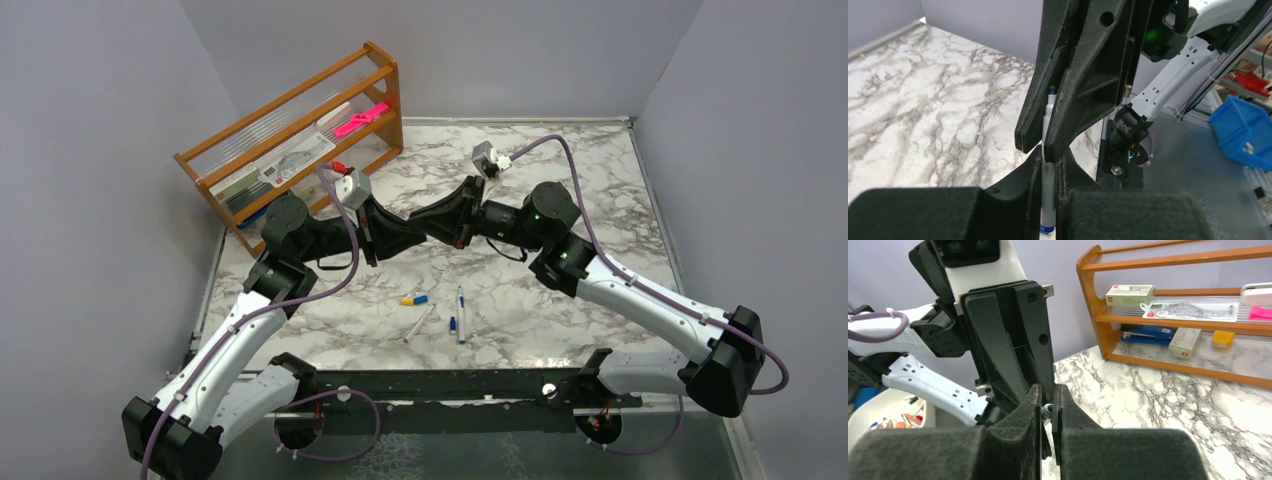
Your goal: Insert the pens into the pen caps
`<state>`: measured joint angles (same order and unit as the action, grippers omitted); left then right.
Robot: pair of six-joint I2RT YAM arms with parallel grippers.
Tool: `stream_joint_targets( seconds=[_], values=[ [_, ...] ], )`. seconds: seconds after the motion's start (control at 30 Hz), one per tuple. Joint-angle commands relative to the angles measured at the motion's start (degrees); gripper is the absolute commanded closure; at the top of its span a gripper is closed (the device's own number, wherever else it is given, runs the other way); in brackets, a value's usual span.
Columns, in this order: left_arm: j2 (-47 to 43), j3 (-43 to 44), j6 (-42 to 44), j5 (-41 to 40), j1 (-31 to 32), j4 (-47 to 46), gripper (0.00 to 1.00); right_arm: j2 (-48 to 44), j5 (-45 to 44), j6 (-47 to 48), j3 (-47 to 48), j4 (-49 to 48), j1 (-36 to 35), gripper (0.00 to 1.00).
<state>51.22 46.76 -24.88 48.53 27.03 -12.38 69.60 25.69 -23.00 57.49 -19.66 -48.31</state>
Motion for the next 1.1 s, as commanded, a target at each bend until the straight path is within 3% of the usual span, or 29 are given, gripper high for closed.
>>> stream_joint_targets(
  seconds=[0.0,0.2,0.33,0.37,0.53,0.6,0.73,0.87,1.07],
  values=[
    [-1.4,-0.5,1.1,2.8,0.2,0.3,1.0,0.1,2.2,-0.5,-0.1,-2.6,-0.3,0.99],
    [-1.0,-1.4,2.2,3.2,0.2,0.8,1.0,0.0,2.1,-0.5,-0.6,-3.5,-0.3,0.99],
    [-1.7,-2.2,3.1,0.8,0.3,0.0,1.0,-3.4,-5.9,-1.2,-3.9,-6.0,-0.2,0.48],
    [-2.1,-2.5,3.5,-0.3,0.2,-0.1,1.0,-4.9,-9.8,-1.3,-4.7,-5.7,-0.2,0.42],
    [-3.7,-4.3,4.1,-6.8,0.2,-0.6,1.0,-7.5,-35.7,2.5,-1.9,12.9,-0.3,0.4],
    [-3.7,-4.5,4.1,-9.0,0.1,-0.1,1.0,-6.9,-40.5,4.7,-2.0,18.8,-0.3,0.4],
    [-4.1,-5.2,4.2,-14.0,0.1,0.7,1.0,-7.1,-40.8,5.6,-7.5,24.6,-0.3,0.43],
    [-5.6,-7.3,4.6,-20.4,0.0,-0.6,1.0,-4.8,-40.3,-2.5,-13.8,30.7,-0.7,0.47],
    [-4.9,-5.6,5.5,-23.4,-0.1,3.1,1.0,-1.2,-39.3,-11.7,-19.1,32.3,-5.2,0.61]
  ],
)
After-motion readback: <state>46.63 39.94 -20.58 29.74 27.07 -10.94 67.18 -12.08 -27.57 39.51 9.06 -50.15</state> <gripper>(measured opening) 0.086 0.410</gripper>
